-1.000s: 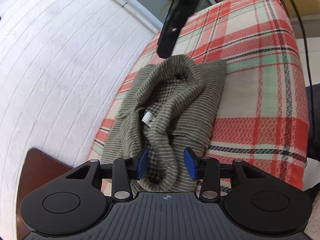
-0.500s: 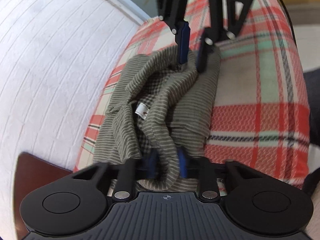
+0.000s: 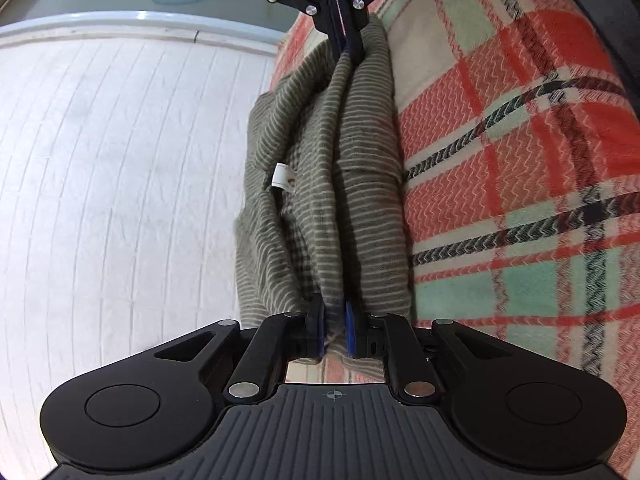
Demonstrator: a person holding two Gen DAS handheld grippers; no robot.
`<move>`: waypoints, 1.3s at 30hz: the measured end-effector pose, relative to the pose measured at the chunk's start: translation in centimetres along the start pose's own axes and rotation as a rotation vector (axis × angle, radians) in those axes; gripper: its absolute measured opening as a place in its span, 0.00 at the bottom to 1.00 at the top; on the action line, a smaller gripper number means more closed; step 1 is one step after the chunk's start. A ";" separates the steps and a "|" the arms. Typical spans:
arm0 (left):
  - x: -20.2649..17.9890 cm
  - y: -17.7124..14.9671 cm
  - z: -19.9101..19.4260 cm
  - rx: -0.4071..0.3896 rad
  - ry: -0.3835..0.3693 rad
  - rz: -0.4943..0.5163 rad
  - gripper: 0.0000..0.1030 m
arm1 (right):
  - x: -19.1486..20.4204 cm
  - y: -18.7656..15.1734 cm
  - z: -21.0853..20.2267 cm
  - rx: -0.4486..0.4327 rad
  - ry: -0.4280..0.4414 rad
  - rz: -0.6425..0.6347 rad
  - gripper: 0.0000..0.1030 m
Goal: Fold clothes
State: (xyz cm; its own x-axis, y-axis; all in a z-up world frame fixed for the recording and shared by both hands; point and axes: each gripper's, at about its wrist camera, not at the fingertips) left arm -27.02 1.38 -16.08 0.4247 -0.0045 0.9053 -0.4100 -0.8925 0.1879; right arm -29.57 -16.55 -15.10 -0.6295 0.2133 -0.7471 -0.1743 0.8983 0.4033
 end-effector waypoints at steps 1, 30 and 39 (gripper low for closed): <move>0.2 -0.1 -0.2 -0.001 -0.001 -0.020 0.23 | -0.2 0.0 -0.1 -0.003 -0.002 0.019 0.06; 8.5 -0.4 1.3 0.108 0.114 -1.058 0.69 | -6.2 -2.6 0.2 -0.109 -0.328 1.127 0.43; 8.8 -0.5 0.6 0.136 0.122 -1.014 0.02 | -6.5 -2.5 -0.3 -0.116 -0.313 1.110 0.06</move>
State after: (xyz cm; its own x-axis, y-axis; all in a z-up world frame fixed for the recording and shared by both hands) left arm -22.57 1.52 -8.43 0.4318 0.8185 0.3790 0.1933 -0.4944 0.8475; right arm -25.29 -20.26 -11.09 -0.2675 0.9626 -0.0439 0.2781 0.1207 0.9530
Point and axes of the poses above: each gripper's, at about its wrist camera, not at the fingertips, and z roughly the way its jaws point, x to its left, y to its top, and after that the axes turned 9 degrees about -x, right-handed
